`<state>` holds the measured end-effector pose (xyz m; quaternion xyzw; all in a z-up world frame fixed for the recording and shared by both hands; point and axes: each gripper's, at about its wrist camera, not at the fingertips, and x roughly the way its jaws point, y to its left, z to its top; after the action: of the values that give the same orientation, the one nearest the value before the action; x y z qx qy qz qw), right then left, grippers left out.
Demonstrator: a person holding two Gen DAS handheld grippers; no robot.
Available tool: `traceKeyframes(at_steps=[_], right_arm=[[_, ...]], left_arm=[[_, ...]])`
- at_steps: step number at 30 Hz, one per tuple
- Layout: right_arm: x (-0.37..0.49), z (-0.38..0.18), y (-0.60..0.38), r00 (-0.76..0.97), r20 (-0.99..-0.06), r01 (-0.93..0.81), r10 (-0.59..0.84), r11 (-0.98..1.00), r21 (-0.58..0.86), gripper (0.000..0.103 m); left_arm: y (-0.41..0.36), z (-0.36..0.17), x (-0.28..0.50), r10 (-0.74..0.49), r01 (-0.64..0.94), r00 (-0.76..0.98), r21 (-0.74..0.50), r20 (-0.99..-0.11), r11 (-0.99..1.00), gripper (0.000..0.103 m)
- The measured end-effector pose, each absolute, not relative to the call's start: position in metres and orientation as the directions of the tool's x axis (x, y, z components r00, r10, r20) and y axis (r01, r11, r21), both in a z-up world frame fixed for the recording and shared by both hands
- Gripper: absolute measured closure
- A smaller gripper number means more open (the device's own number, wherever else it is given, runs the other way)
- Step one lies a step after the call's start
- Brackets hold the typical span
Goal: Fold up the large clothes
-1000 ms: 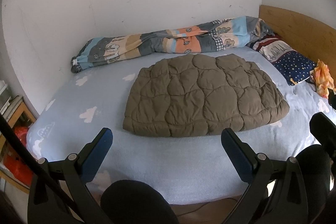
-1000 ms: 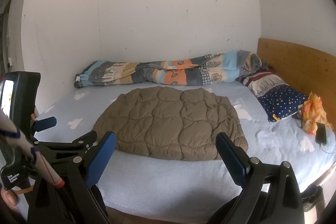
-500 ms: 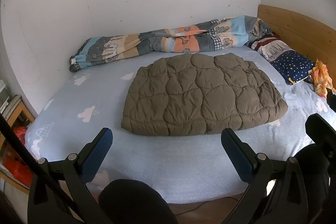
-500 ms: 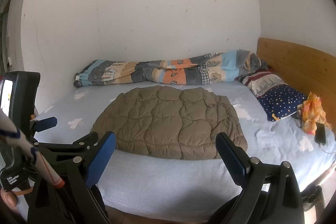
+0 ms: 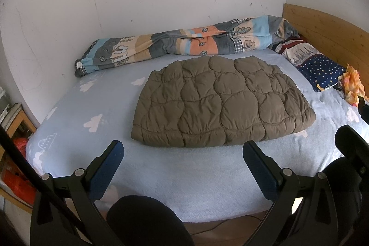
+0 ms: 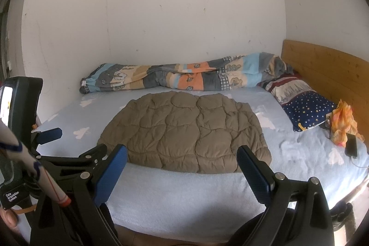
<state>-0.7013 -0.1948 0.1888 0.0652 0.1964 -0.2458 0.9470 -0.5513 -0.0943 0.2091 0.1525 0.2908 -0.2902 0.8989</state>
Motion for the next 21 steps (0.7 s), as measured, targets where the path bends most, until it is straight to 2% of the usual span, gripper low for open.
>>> traceKeyframes(at_steps=[21], right_arm=[[-0.7053, 0.1862, -0.2026, 0.8, -0.416, 0.486, -0.432, 0.874, 0.028, 0.005]], left_arm=[[-0.0943, 0.2072, -0.5522, -0.434, 0.613, 0.661, 0.106, -0.612, 0.783, 0.0]])
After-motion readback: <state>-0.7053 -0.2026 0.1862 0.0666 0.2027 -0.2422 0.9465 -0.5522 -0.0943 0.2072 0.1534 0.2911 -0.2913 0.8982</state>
